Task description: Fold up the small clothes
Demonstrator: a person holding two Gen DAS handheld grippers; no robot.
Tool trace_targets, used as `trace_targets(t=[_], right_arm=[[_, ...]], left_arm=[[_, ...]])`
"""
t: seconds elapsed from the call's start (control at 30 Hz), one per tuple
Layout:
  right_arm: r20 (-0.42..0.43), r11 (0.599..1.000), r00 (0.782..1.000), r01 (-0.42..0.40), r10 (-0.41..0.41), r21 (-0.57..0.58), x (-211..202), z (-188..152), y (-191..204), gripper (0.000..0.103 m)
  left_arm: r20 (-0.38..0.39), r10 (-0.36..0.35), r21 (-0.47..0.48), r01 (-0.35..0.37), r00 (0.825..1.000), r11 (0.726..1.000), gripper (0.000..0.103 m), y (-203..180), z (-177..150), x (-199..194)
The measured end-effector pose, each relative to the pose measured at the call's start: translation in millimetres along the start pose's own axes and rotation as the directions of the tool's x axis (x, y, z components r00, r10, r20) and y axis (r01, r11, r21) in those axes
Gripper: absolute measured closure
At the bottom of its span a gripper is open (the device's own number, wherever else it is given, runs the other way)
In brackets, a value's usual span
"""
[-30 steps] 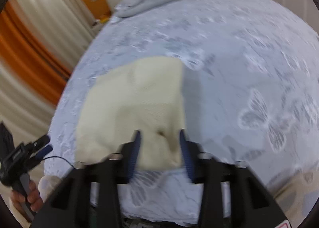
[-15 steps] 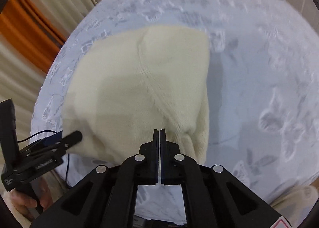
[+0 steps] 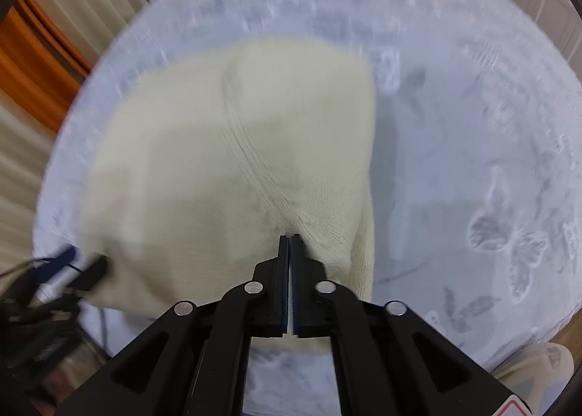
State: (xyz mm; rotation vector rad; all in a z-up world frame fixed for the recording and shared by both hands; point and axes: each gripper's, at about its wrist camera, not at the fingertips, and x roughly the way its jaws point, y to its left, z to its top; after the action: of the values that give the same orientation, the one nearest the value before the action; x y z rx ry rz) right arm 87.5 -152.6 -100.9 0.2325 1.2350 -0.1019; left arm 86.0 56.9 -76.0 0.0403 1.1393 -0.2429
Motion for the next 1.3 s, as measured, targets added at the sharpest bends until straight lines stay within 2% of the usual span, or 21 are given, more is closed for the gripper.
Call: trace_targets(t=[0.07,0.13,0.2,0.3,0.37,0.47,0.57,0.9,1.0,1.03,1.07,1.13,1.23,1.3], right_arm=[[0.012,1.000,1.000,0.007,-0.007,0.002,-6.5,-1.3,1.4,0.103],[0.044,1.000,0.999,-0.020,0.019,0.014,-23.7,-2.2,2.7,0.103],[0.088,1.000,0.996,-0.023,0.023,-0.002,-43.5,-6.3,5.7,0.103],[0.149,1.000,0.989,-0.012,0.013,-0.006,-70.0,-19.9,2.2,0.101],[0.163,1.000,0.987,-0.008,0.006,0.012,-78.4,-25.4,-3.2,0.096],[0.171,0.999,0.985,-0.013,0.005,0.043,-87.3,-41.2,-12.4,0.094],[0.177,0.999,0.984,0.018,-0.023,0.028,-88.9,-53.1,-14.4,0.094],[0.177,1.000,0.984,0.014,-0.017,0.014,-89.0,-87.8,-18.8,0.094],[0.184,0.999,0.982,0.039,-0.041,0.015,-84.6,-100.7,-19.8,0.093],[0.188,0.998,0.980,0.054,-0.056,0.020,-82.2,-105.0,-20.2,0.088],[0.192,0.997,0.979,0.068,-0.071,0.023,-79.7,-108.6,-21.2,0.080],[0.209,0.994,0.972,0.098,-0.105,0.043,-74.9,-116.1,-23.1,0.072],[0.205,0.993,0.972,0.102,-0.111,0.052,-66.1,-121.0,-24.3,0.072],[0.194,0.993,0.974,0.107,-0.114,0.048,-61.0,-122.0,-22.9,0.071]], left_arm=[[0.012,0.017,0.008,-0.018,1.000,1.000,0.033,-3.3,3.4,-3.0],[0.043,0.051,0.017,-0.052,0.998,0.998,0.032,-7.0,4.4,-9.9],[0.078,0.089,0.026,-0.091,0.993,0.996,0.024,-8.7,2.4,-18.4],[0.112,0.112,0.034,-0.116,0.987,0.993,0.021,-12.2,2.0,-28.1],[0.128,0.125,0.030,-0.130,0.984,0.991,0.015,-15.0,-0.3,-35.1],[0.165,0.145,0.016,-0.150,0.976,0.989,0.014,-18.9,-6.0,-46.4],[0.179,0.144,0.016,-0.149,0.973,0.989,0.013,-23.6,-11.2,-53.3],[0.189,0.153,0.027,-0.161,0.970,0.987,0.013,-36.8,-31.8,-62.3],[0.205,0.168,0.026,-0.177,0.964,0.984,0.013,-40.0,-41.6,-62.4],[0.211,0.173,0.028,-0.183,0.962,0.983,0.012,-41.3,-45.9,-61.0],[0.215,0.172,0.029,-0.183,0.961,0.983,0.012,-43.0,-50.8,-59.1],[0.233,0.162,0.034,-0.175,0.959,0.984,0.012,-43.8,-58.8,-55.8],[0.254,0.165,0.041,-0.181,0.953,0.983,0.011,-45.8,-69.5,-49.8],[0.243,0.166,0.045,-0.182,0.956,0.982,0.011,-46.4,-75.2,-43.7]])
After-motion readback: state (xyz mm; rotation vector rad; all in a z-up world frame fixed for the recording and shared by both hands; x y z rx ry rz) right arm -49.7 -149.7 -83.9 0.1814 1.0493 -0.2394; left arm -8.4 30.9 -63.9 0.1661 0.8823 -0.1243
